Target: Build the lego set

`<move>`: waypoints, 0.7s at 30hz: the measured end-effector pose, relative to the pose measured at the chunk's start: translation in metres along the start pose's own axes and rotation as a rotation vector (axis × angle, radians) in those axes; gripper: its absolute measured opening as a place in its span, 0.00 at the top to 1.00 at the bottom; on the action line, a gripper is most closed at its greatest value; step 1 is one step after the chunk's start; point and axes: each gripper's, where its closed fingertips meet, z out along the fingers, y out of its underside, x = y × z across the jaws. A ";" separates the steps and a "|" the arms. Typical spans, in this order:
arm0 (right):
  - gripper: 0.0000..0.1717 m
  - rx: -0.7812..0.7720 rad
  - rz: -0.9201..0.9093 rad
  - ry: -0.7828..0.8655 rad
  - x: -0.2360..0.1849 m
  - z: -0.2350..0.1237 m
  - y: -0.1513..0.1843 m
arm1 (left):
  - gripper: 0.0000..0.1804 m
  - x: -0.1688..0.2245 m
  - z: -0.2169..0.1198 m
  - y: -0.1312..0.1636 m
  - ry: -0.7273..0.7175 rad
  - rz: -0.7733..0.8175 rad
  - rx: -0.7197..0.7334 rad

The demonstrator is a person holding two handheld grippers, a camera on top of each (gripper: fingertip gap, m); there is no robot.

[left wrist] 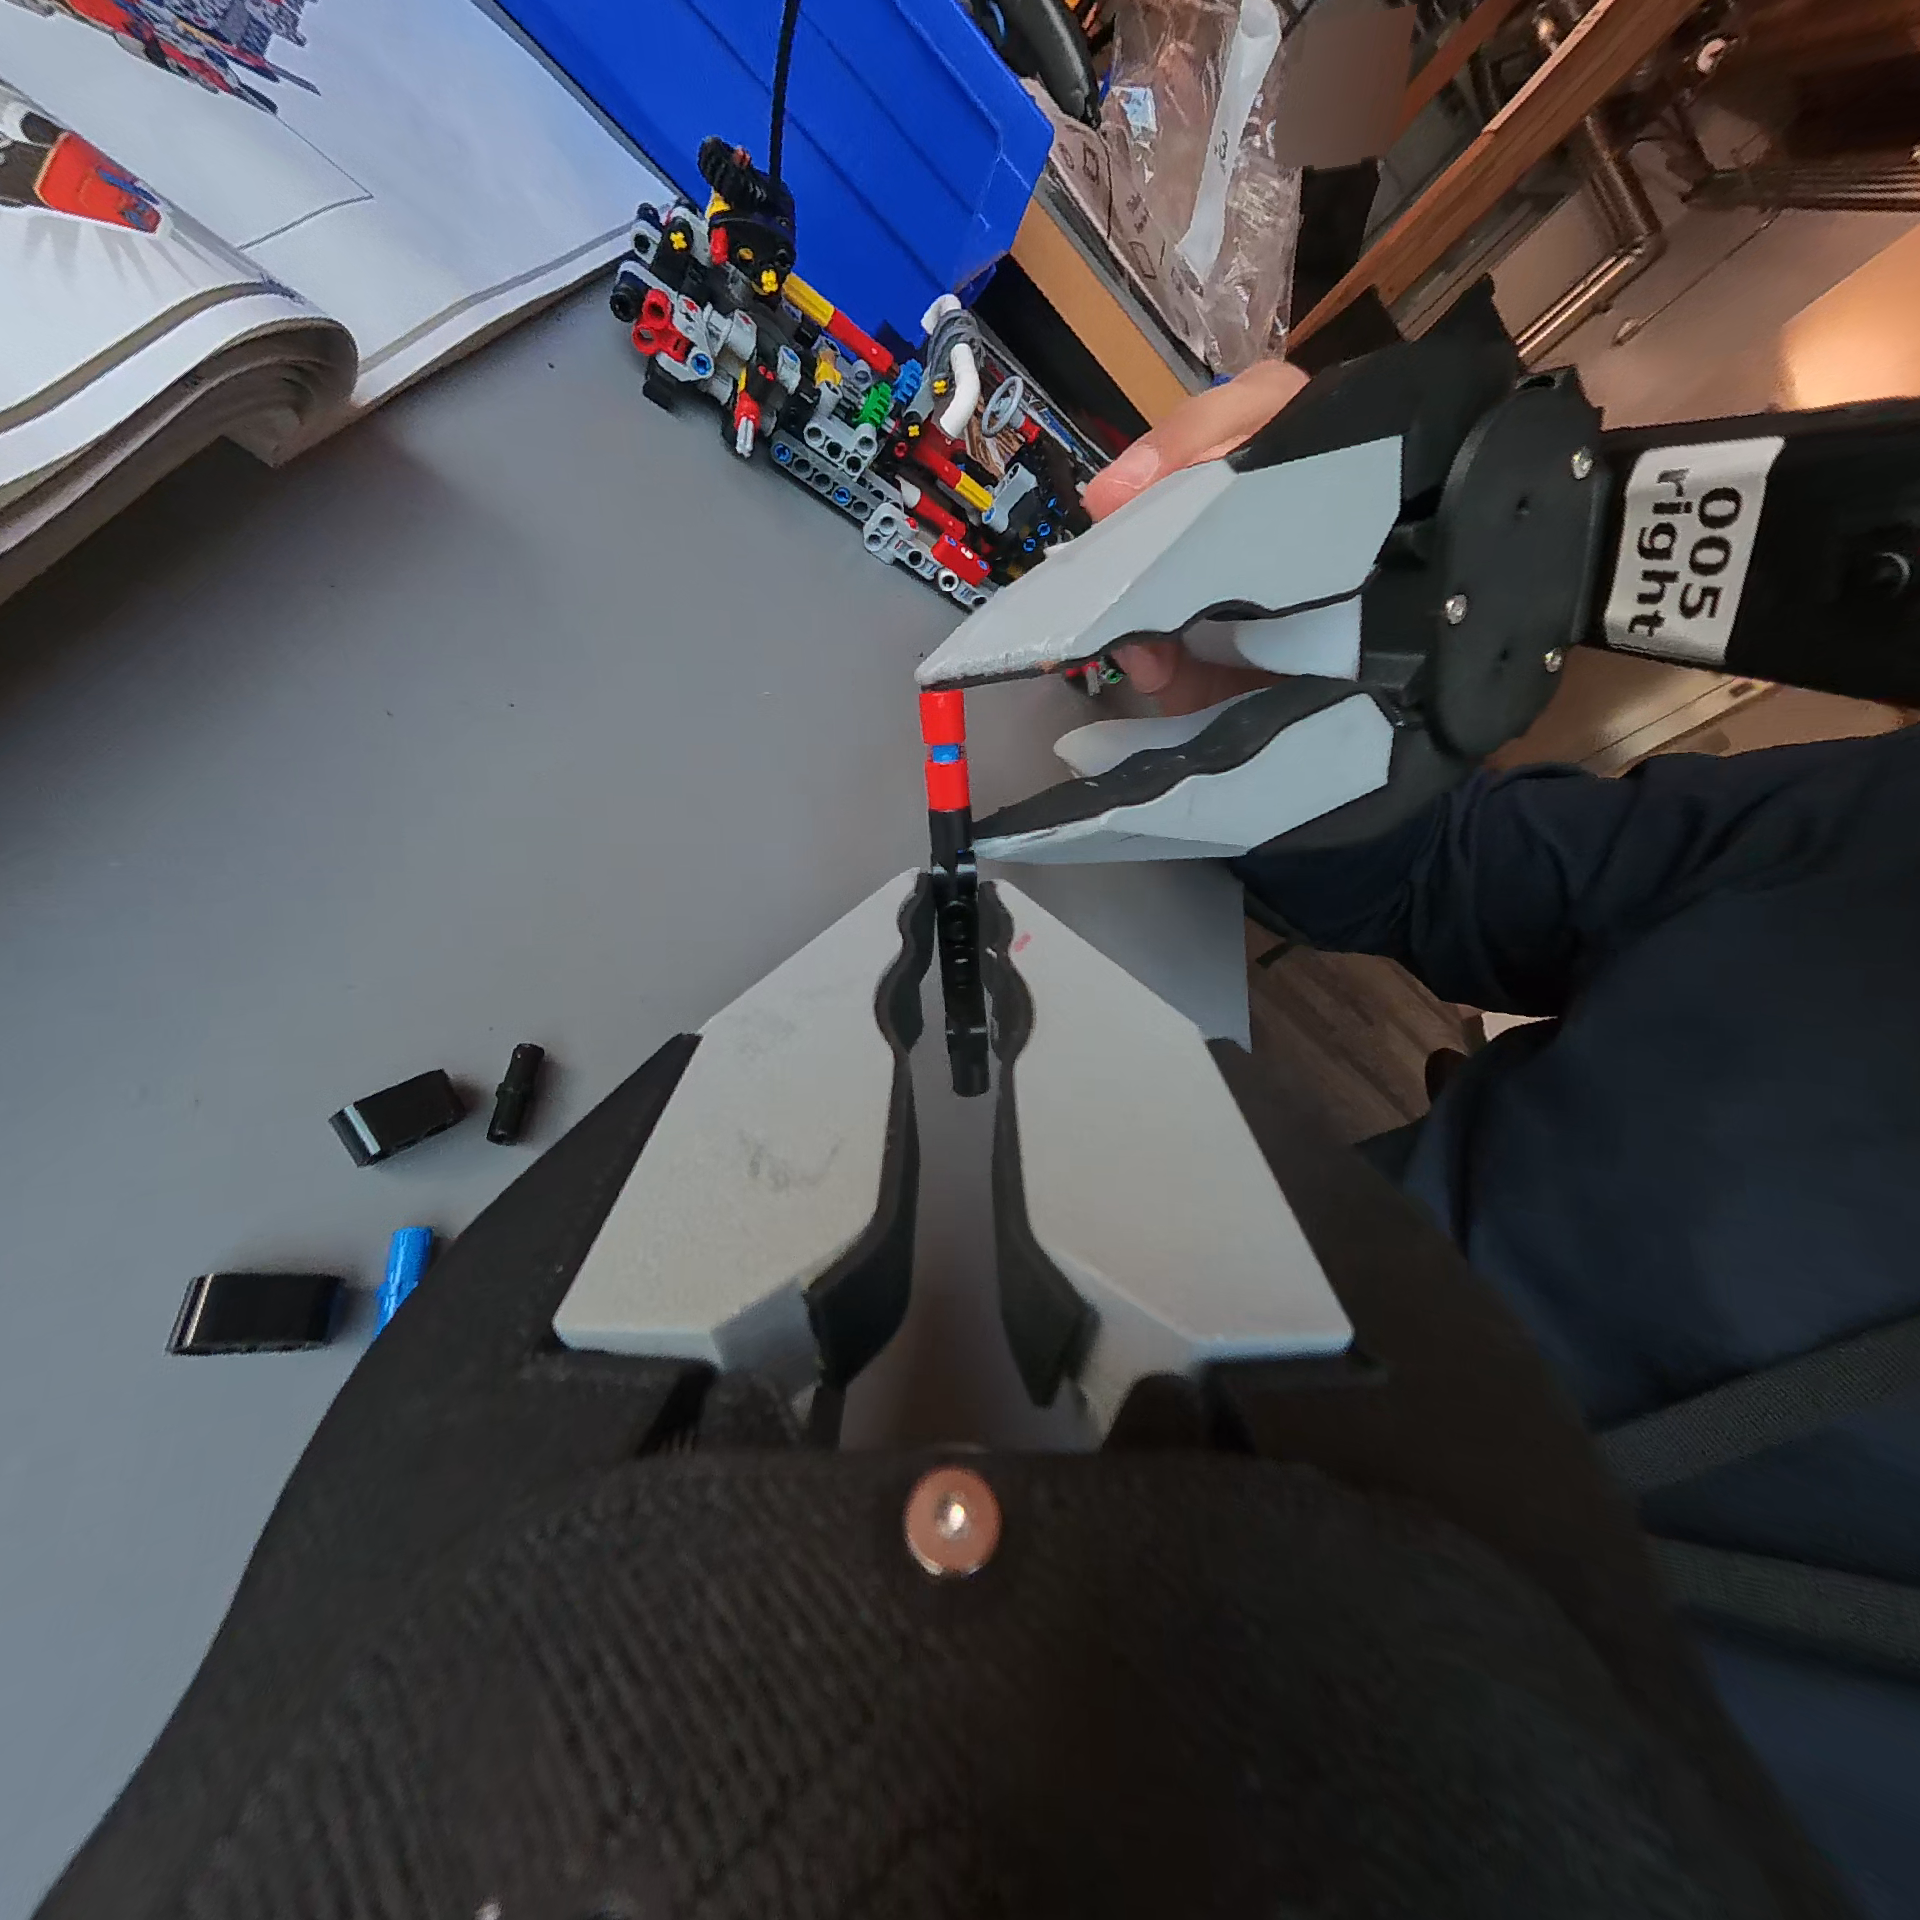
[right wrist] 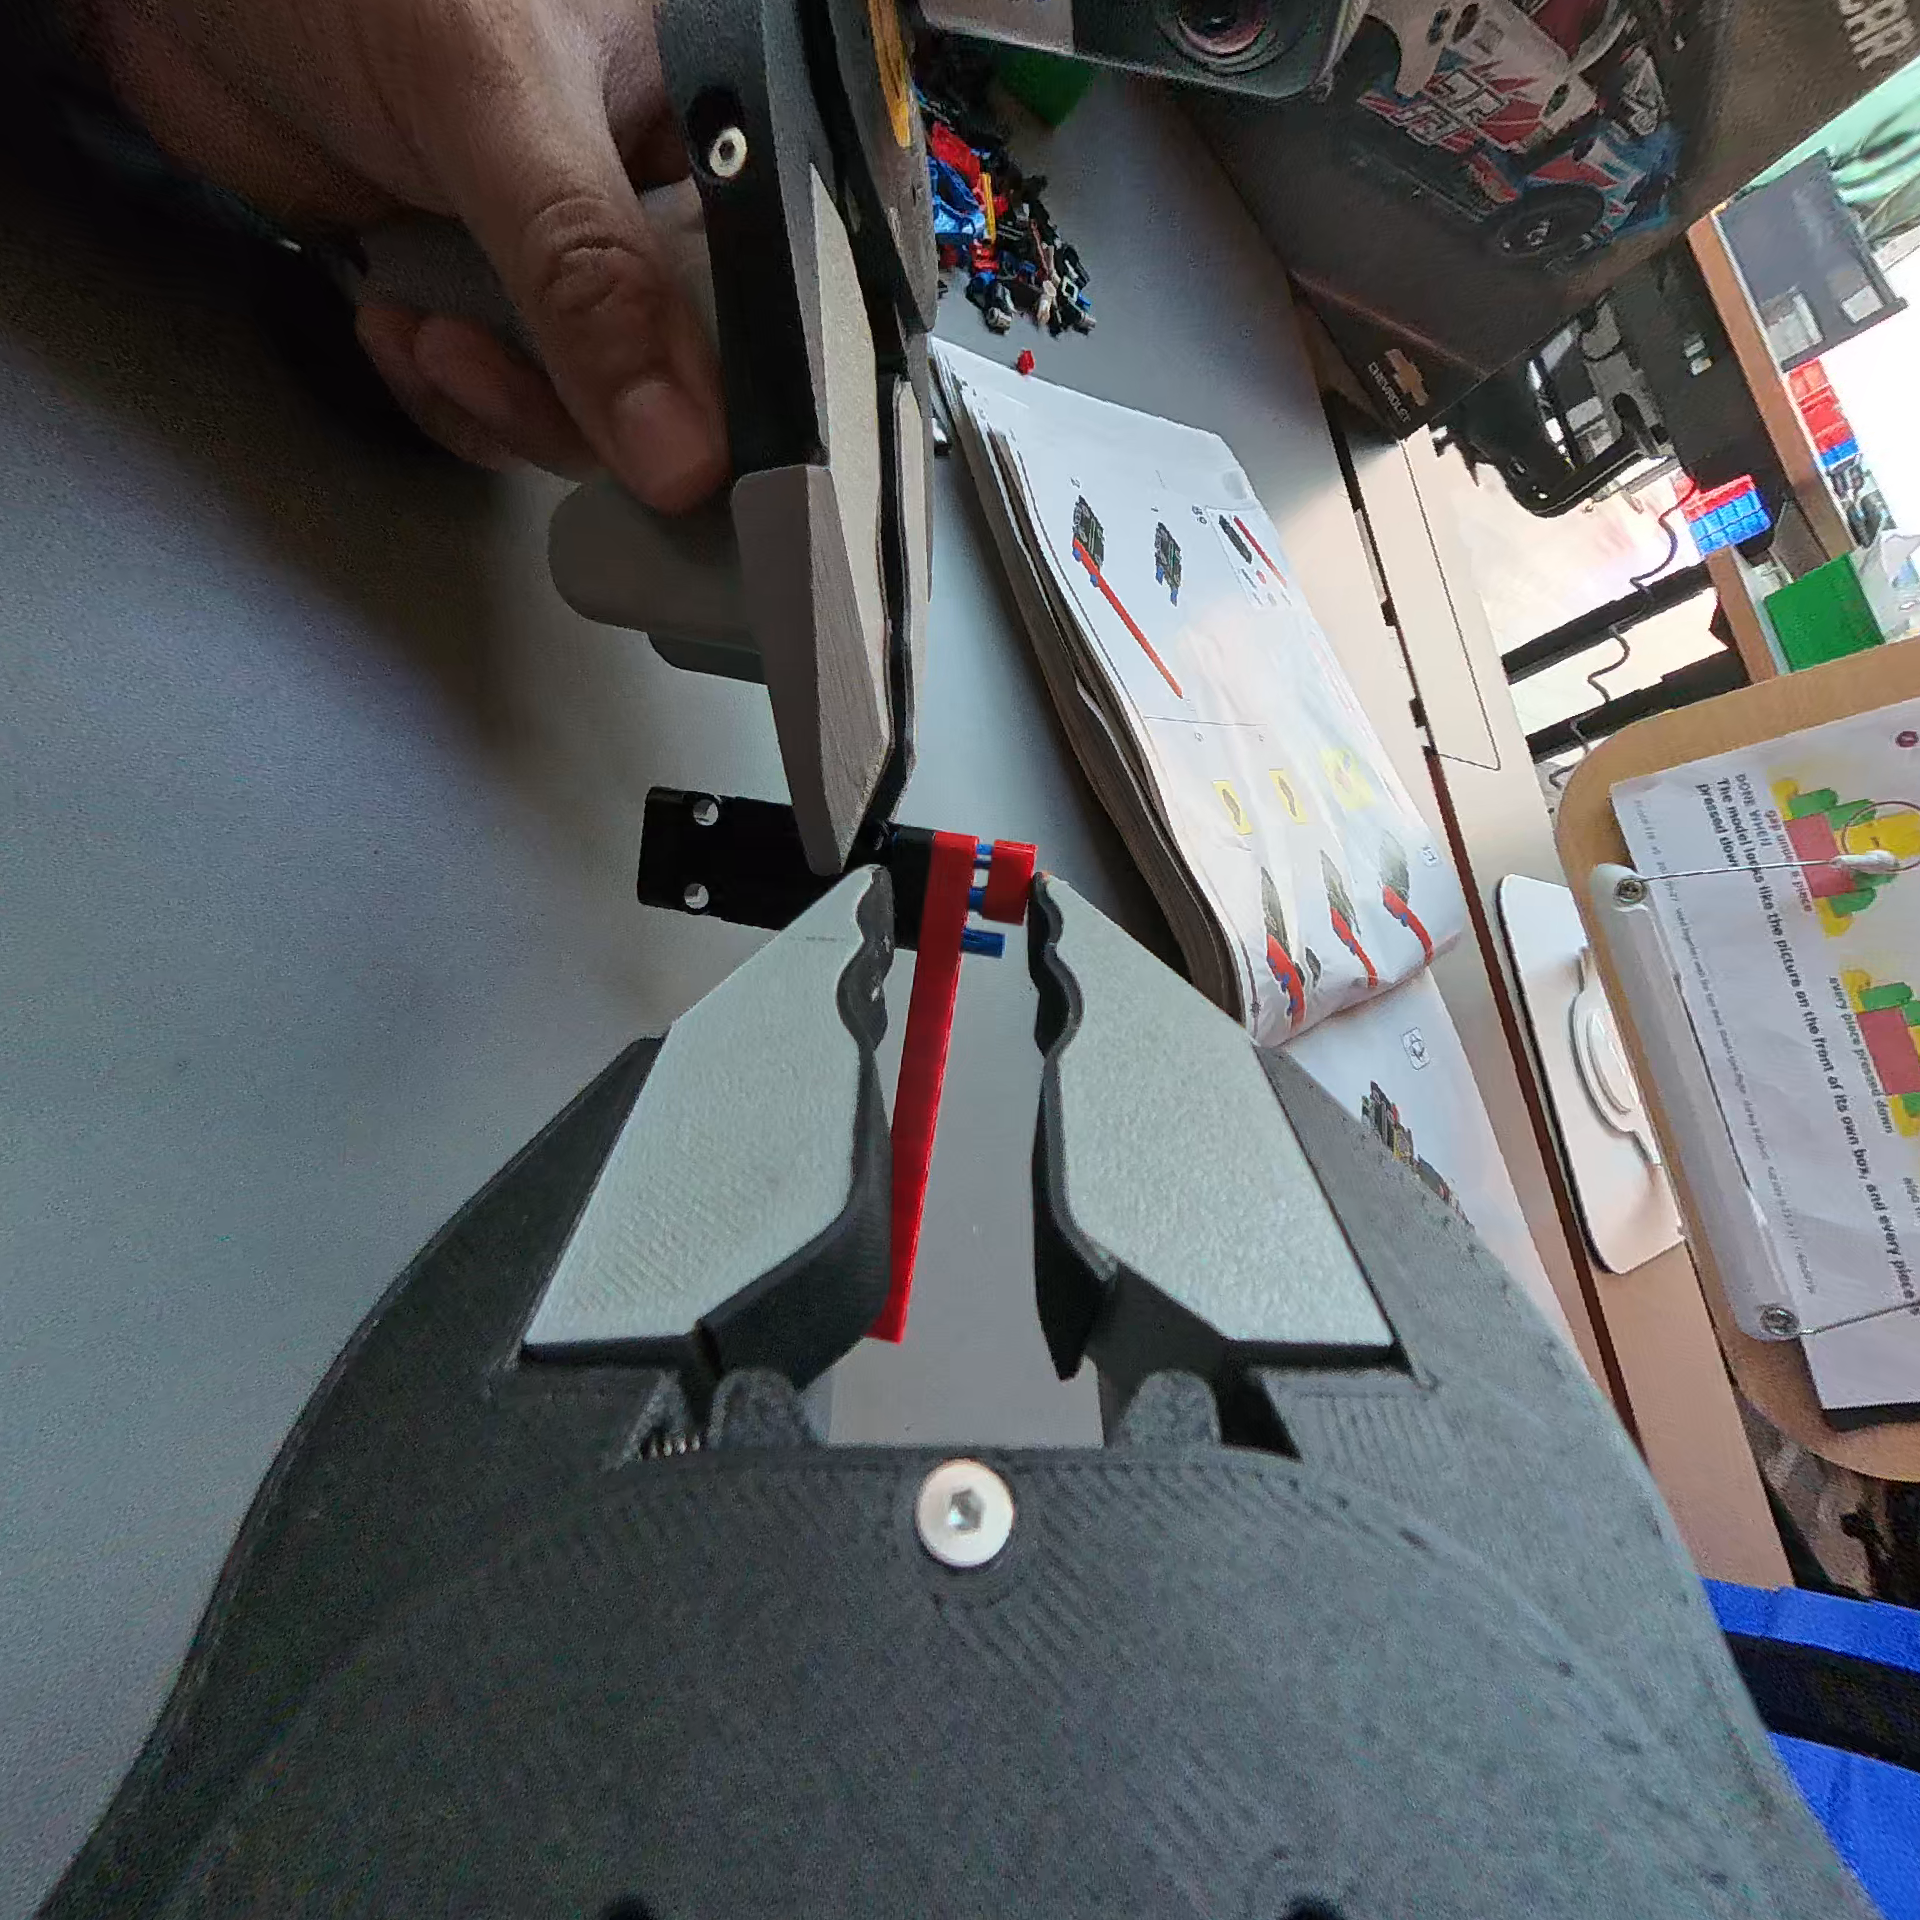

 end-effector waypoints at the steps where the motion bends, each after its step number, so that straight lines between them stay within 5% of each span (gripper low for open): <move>1: 0.86 -0.002 -0.011 0.004 0.000 0.000 0.000 | 0.97 0.000 0.000 0.000 -0.006 0.004 -0.001; 20: 0.88 0.011 -0.125 -0.045 -0.007 -0.002 -0.002 | 0.97 0.000 0.001 0.007 -0.057 0.090 -0.063; 21: 1.00 0.024 -0.127 -0.042 -0.005 -0.004 -0.003 | 0.97 -0.001 0.002 0.009 -0.070 0.101 -0.078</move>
